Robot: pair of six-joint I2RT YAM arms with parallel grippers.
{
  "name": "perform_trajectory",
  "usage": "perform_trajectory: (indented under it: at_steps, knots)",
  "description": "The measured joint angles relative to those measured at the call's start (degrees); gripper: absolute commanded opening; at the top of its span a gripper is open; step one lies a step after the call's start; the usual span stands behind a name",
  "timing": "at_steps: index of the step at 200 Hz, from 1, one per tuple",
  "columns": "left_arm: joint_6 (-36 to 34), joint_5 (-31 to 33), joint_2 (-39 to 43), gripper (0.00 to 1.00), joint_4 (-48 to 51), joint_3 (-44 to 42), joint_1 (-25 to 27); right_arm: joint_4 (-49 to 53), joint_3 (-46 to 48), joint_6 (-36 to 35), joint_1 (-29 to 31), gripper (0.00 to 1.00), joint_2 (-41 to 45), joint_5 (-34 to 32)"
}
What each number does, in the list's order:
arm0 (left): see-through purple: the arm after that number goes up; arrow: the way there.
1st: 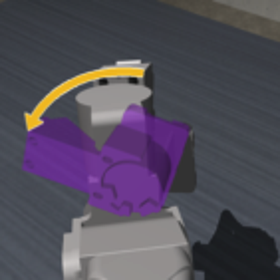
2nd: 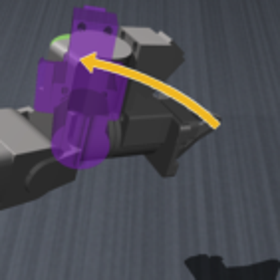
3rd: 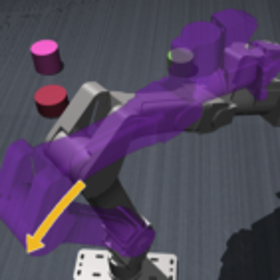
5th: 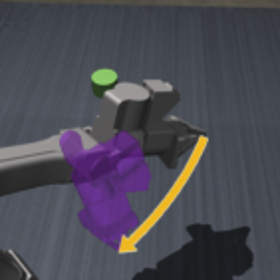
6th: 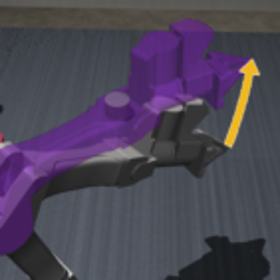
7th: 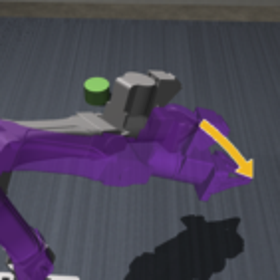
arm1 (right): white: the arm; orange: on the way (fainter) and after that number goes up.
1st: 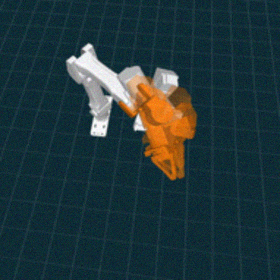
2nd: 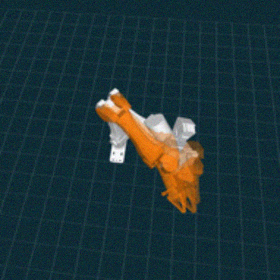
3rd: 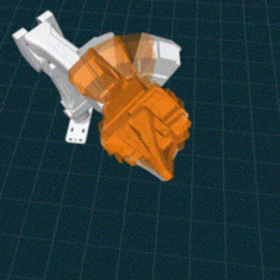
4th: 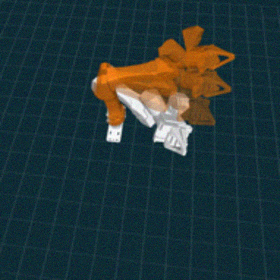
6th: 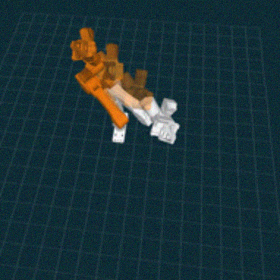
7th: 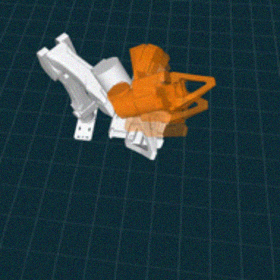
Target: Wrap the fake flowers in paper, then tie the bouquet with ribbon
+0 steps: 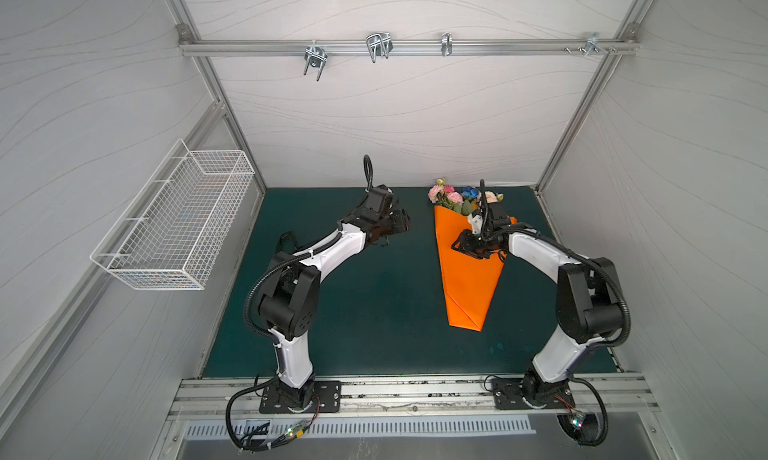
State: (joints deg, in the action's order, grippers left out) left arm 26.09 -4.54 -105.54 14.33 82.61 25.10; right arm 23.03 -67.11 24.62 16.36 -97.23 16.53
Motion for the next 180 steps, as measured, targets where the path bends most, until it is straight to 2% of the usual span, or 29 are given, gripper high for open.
perform_trajectory:
  at_steps: [28,50,75,112,149,166,180]
  knots:
    - [-8.1,4.4,-4.1,0.73,11.8,5.4,-5.6,0.7,1.5,-0.5,0.0,0.51,5.4,0.0]
    - [-8.2,5.5,-8.3,0.76,16.4,6.8,-10.1,0.7,2.4,-0.7,0.0,0.54,9.1,0.0]
    - [-5.0,7.2,-11.5,0.77,19.0,6.8,-13.9,0.7,3.7,-0.6,0.0,0.58,11.4,0.0]
    - [-0.8,8.7,-17.2,0.75,21.7,12.8,-15.1,1.0,5.4,-0.7,0.0,0.62,12.9,0.0]
    - [1.6,7.7,-24.6,0.63,22.7,20.4,-15.5,1.1,5.7,-0.6,0.0,0.63,15.0,-0.4]
    - [2.5,7.2,-25.1,0.63,22.8,20.7,-15.6,1.0,5.7,-0.5,0.0,0.63,15.5,-1.0]
    - [3.3,7.2,-24.5,0.68,21.8,19.5,-15.6,1.0,5.7,-0.5,-0.1,0.63,15.6,-1.2]
